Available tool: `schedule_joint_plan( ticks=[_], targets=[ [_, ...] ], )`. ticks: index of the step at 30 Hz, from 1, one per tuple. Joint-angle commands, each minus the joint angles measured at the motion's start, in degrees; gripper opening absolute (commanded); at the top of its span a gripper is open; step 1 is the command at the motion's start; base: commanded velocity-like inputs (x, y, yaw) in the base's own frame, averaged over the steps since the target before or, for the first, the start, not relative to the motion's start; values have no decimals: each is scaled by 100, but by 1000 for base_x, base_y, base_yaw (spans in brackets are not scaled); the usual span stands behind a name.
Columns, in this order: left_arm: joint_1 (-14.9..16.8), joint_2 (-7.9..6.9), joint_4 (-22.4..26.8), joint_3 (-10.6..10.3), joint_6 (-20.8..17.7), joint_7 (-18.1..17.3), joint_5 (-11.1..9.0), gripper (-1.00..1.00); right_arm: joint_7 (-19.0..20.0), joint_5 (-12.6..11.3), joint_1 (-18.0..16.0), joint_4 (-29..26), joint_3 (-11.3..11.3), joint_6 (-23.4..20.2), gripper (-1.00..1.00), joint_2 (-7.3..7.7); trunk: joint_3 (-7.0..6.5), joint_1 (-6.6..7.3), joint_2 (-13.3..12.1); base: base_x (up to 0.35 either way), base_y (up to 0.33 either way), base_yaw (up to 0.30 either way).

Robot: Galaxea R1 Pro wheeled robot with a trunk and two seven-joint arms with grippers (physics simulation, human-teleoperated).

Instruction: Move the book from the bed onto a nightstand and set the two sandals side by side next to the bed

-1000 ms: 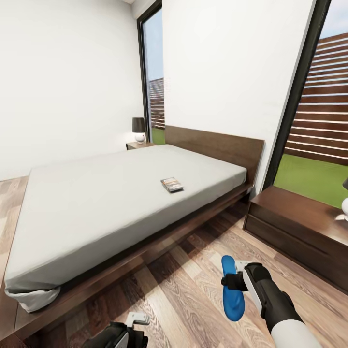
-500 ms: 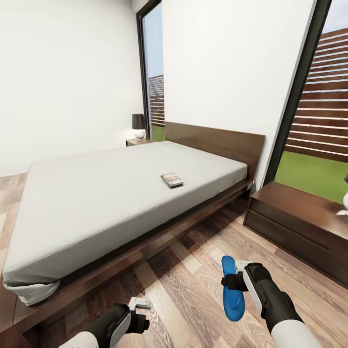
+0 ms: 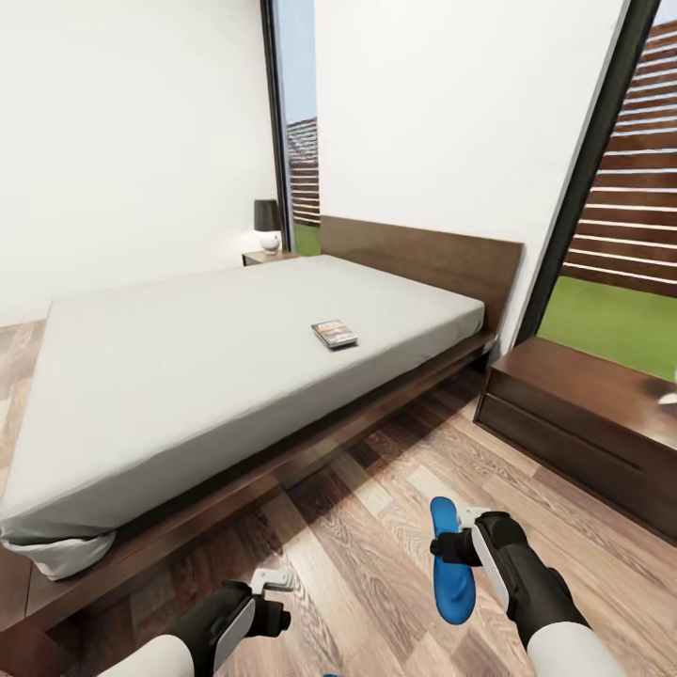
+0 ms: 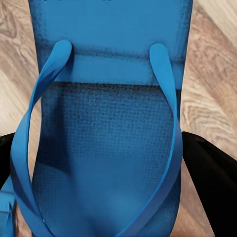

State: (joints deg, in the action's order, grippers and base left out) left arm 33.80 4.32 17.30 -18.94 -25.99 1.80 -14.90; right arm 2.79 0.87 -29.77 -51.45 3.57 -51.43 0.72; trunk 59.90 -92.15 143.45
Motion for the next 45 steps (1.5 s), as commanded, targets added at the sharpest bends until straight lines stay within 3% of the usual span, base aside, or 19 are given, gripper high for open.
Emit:
schedule_joint_plan(
  ticks=[1, 6, 17, 21, 41, 45],
  targets=[
    [3, -3, 9, -41, -20, 20, -51, 100, 23, 7, -2, -8, 10, -23, -100, -1, 28, -1, 4, 0, 0, 0],
    [4, -2, 12, -40, -5, 21, -56, 100, 21, 9, -2, -7, 13, -18, -100, 5, 139, -14, 11, 0, 0, 0],
    [3, -2, 19, -31, 11, 25, -57, 100, 29, 21, -2, -6, 28, -16, -100, 8, 139, -14, 11, 0, 0, 0],
    [-23, -116, -77, 17, -119, 23, -39, 100, 38, 51, -2, 57, -13, 107, -100, 61, 139, -14, 11, 0, 0, 0],
    [-21, -116, -61, 9, -168, 21, -39, 100, 38, 52, -2, 48, -14, 98, -100, 64, 139, -14, 11, 0, 0, 0],
    [-69, -234, 34, -23, -281, 1, -69, 100, 44, 41, -2, 30, -8, 68, -100, 113, 139, -14, 11, 0, 0, 0]
  ],
)
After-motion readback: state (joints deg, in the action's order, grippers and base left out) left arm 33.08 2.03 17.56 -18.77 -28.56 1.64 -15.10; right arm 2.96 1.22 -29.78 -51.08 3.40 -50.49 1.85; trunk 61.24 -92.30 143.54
